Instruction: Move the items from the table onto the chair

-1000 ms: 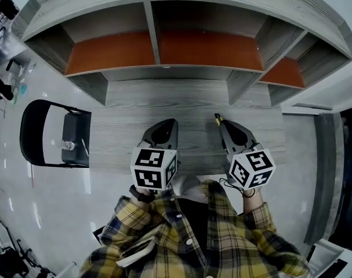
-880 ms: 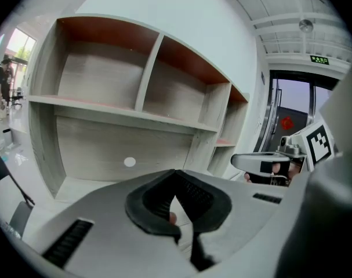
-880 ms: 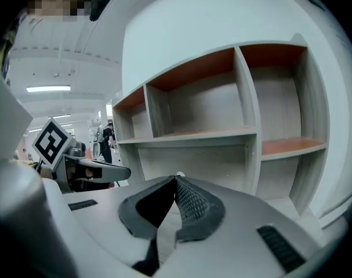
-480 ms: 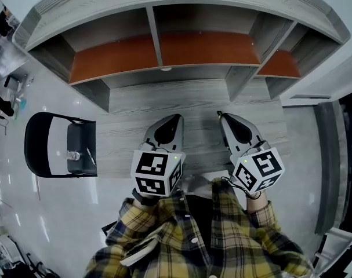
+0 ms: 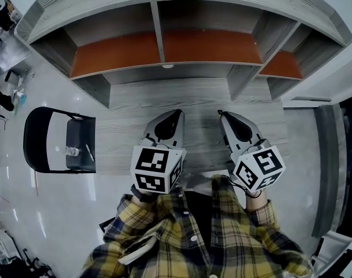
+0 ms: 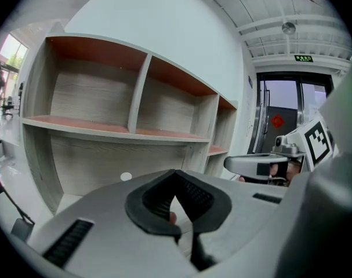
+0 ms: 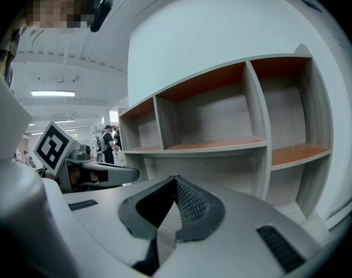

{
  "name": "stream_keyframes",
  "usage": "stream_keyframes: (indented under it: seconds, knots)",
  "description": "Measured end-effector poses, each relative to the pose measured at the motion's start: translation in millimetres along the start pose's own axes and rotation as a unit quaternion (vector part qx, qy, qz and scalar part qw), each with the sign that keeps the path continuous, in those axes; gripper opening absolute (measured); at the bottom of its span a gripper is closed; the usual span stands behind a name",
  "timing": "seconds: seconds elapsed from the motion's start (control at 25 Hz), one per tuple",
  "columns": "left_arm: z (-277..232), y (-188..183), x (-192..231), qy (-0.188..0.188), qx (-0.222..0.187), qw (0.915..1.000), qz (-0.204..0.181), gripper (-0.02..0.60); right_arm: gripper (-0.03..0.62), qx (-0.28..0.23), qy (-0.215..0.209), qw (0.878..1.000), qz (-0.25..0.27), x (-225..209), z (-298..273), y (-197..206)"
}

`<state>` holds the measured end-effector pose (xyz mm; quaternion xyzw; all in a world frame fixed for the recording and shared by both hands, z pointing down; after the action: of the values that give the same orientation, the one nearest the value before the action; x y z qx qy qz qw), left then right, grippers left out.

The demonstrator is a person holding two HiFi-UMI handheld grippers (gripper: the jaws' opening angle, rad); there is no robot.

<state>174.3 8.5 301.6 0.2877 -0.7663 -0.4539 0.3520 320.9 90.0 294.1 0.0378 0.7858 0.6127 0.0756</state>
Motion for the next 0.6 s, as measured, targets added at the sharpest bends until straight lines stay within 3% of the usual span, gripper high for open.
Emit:
stream_keyframes:
  seconds: [0.44,0.6]
  knots:
    - [-3,-1,5,-0.010,0.000,0.9999,0.008,0.003,0.017,0.006,0.003,1.000,-0.006,-7,-3,5]
    - [-5,3,6,-0.017,0.007,0.9998,0.007,0.003,0.017,0.027,0.022,0.999,-0.007,-22,-7,20]
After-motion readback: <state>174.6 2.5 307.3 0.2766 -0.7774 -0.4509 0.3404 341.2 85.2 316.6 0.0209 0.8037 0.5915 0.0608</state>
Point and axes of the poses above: the fingertips, and each gripper's own axes: z backward along the fingers, x to its left, y out of its underside, the point moved 6 cm from there along z, backward along the fingers, and after that the axes turned 6 degrees about z, right-handed, at the moved point
